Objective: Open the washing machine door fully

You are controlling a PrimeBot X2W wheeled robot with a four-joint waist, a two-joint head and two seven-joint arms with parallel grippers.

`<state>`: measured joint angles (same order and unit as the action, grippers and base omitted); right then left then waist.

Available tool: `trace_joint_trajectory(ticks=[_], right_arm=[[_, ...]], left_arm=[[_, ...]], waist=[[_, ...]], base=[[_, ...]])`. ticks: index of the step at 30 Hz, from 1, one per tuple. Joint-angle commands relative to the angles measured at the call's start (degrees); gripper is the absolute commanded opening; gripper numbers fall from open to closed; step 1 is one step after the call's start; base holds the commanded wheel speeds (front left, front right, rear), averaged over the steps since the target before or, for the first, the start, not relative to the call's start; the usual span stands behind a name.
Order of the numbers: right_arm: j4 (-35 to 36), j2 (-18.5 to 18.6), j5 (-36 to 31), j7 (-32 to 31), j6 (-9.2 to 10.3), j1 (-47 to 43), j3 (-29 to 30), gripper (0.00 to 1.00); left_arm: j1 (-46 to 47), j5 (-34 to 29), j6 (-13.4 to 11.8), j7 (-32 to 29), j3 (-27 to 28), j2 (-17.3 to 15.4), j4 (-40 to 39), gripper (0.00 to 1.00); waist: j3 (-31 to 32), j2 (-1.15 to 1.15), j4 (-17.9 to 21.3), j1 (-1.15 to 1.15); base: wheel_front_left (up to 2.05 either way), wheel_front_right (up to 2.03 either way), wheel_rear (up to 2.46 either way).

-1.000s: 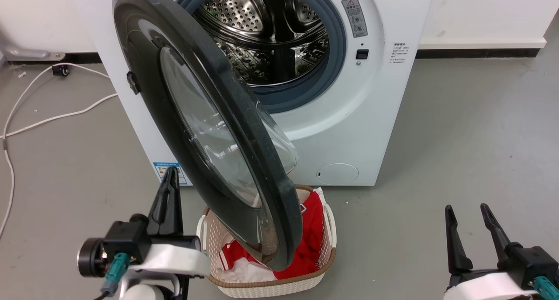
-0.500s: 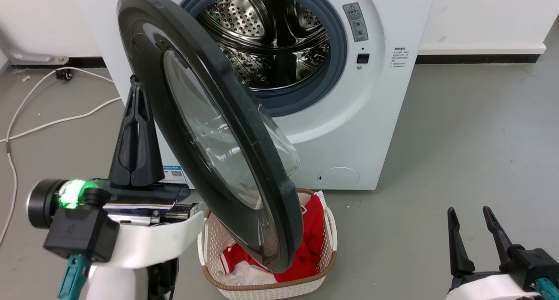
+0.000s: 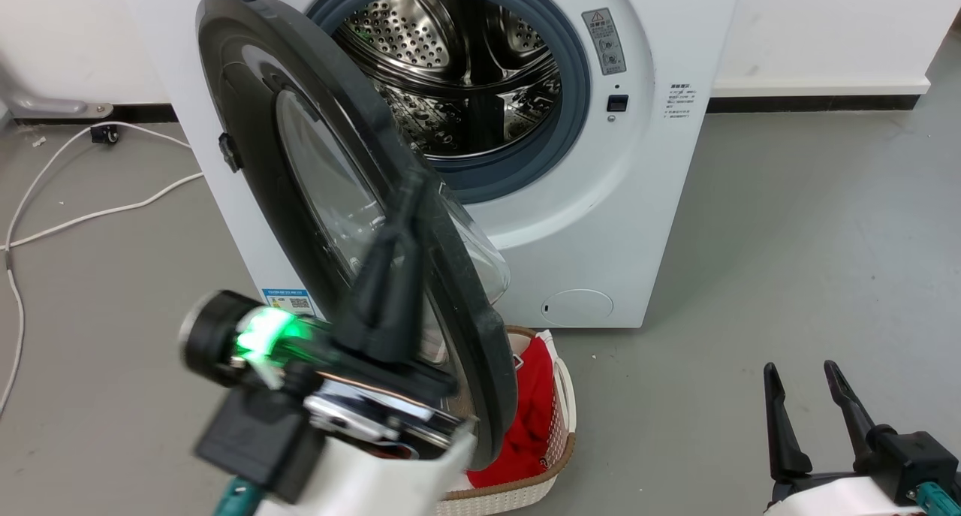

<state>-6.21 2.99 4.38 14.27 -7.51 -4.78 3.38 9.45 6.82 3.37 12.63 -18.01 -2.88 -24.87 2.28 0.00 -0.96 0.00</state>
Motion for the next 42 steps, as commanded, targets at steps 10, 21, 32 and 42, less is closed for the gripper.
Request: trace_joint_trajectory(ticks=[10, 21, 32, 42], right_arm=[[0.36, -0.22, -0.02, -0.55, 0.04, -0.61, 0.37, 1.0], [-0.51, -0.21, 0.64, -0.52, 0.04, 0.64, 0.04, 1.0], [-1.39, -0.21, 0.81, -0.55, 0.04, 1.77, -0.79, 1.0], [-2.75, -0.21, 1.5, -0.2, 0.04, 3.36, -1.78, 1.0]], left_arm=[[-5.74, 5.27, 3.04, -6.54, -14.84, -0.51, 3.83, 0.0], [-11.5, 6.87, 2.38, -10.48, -18.81, -3.1, 11.04, 0.0], [-5.92, 6.75, -1.46, -6.79, -14.08, -2.02, 23.24, 0.0], [0.07, 8.09, -3.86, -3.98, -13.26, -0.81, 31.9, 0.0]], waist=[[-0.79, 0.0, -0.37, 0.0], [-1.67, 0.0, -0.55, 0.0], [-3.27, 0.0, 0.69, 0.0], [-5.13, 0.0, 2.18, 0.0]], base=[[0.0, 0.0, 0.0], [0.0, 0.0, 0.0], [0.0, 0.0, 0.0], [0.0, 0.0, 0.0]])
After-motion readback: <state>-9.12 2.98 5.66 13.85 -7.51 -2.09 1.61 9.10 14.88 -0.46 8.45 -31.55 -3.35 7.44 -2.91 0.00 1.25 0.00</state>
